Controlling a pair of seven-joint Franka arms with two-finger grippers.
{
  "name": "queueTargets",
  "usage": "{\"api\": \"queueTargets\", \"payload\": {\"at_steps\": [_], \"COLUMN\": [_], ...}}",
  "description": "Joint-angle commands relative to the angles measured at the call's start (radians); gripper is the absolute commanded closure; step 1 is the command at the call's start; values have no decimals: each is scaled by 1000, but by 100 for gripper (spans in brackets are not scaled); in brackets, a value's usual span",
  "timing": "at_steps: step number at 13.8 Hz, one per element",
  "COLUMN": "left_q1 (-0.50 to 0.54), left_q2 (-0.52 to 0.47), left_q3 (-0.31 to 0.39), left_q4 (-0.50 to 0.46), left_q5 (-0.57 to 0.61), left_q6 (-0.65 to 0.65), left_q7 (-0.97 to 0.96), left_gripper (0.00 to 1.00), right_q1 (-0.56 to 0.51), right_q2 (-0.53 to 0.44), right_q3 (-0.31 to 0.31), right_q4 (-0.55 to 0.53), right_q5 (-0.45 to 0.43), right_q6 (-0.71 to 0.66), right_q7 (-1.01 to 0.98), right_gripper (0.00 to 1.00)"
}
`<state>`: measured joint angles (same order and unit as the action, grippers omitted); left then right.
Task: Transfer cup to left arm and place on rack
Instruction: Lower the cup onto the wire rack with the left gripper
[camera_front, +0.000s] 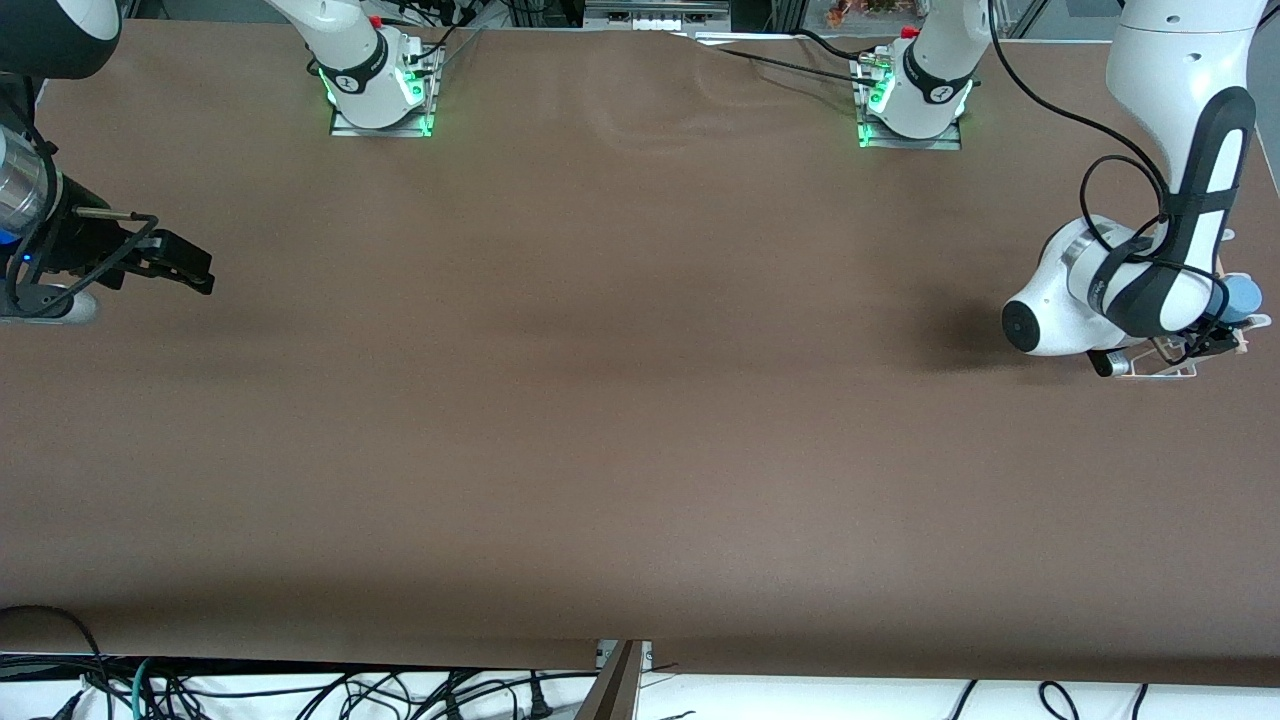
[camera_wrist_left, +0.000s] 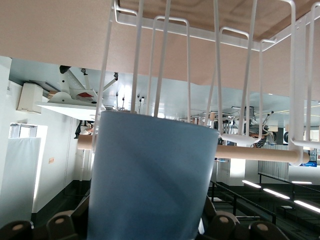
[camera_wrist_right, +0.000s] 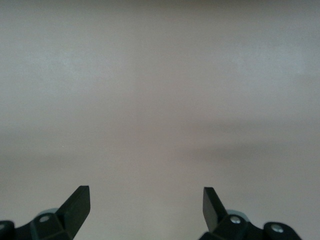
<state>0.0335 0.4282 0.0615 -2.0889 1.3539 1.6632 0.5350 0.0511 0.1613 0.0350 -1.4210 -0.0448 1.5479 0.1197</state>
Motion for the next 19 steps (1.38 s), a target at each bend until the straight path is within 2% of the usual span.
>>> {"api": "queueTargets", "payload": {"at_steps": [1,17,18,19], "left_q1": [5,40,37,34], "left_q2": [-5,29,30,30], "left_q3": [-3,-3,-3,-3], "left_q4": [-11,-11,-7,-4], "left_q5": [50,96,96,96], "left_q6": [7,67,64,61], "left_q7": [-20,-82,-81,-76], "left_gripper": [100,100,86,19], "right_q1": [-13,-11,-11,-11], "right_q2": [-17,-16,-17,-17], "right_q3": [9,11,11,11], "right_q4": [-4,-4,-4,-4], "right_q5": [-12,-12,-12,-12], "right_q6": [-9,-9,-9,-9], "right_q7": [-14,-14,-14,-14], "right_gripper": [0,0,0,0]}}
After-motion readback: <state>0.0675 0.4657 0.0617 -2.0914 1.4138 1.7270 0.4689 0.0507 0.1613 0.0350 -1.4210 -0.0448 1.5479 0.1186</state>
